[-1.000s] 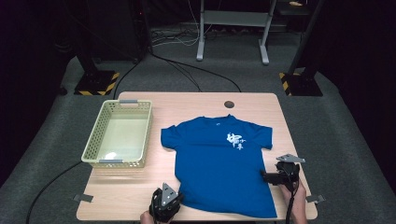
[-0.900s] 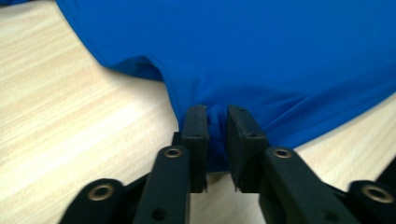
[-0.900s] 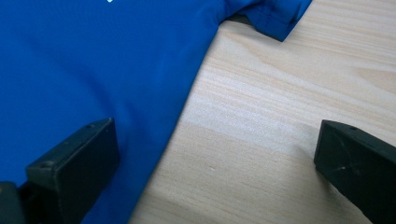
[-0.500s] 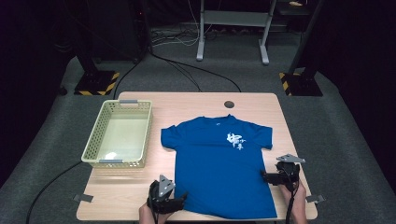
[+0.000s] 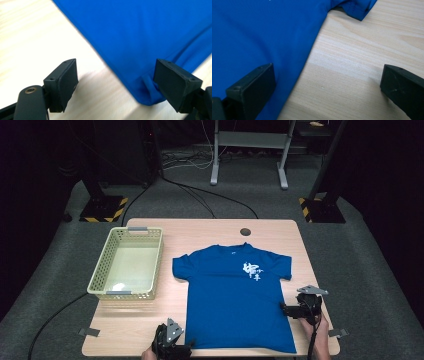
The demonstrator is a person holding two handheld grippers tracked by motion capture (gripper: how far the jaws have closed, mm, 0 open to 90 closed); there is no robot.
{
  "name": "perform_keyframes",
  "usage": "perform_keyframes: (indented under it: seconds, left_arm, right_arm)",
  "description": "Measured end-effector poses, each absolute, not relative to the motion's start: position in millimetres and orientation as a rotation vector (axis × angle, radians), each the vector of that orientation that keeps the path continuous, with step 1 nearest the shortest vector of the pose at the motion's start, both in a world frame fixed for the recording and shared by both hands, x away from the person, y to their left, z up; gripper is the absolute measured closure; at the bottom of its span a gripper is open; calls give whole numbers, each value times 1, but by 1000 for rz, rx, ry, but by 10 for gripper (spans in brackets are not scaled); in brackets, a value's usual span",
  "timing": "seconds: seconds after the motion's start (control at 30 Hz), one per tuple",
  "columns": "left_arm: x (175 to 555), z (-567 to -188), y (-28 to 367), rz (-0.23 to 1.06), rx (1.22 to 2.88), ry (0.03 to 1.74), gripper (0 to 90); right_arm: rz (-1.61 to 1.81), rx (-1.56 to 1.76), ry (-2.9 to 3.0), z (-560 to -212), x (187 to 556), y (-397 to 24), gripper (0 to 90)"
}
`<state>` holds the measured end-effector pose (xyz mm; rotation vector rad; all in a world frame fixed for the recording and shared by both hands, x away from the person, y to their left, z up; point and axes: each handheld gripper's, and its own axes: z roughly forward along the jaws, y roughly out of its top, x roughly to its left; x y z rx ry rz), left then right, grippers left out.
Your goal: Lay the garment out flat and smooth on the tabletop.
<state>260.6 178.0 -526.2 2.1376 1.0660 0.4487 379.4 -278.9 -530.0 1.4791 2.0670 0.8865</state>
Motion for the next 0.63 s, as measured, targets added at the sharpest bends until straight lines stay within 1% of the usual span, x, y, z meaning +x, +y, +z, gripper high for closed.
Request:
perform_keyframes:
  seconds: [0.1,0.13,0.23,0.37,0.53,0.63]
  left_arm:
    - [259,-526,186,432,2123,1069,177]
    - [257,-525,194,399,2086,1070,171]
    - [256,-522,204,386,2056,1071,154]
    - [257,-518,216,404,2023,1086,144]
    - [266,-520,238,416,1940,1160,136]
    - [273,-525,245,429,1934,1207,121]
  right_arm:
    - [887,1480,2067,-530,379,-280,0]
    - [887,1480,2066,-530,379,-281,0]
    - [887,1477,2069,-530,378,-282,0]
    - [891,1464,2081,-530,376,-285,0]
    - [892,1464,2081,-530,373,-291,0]
    - [893,1456,2086,-530,372,-291,0]
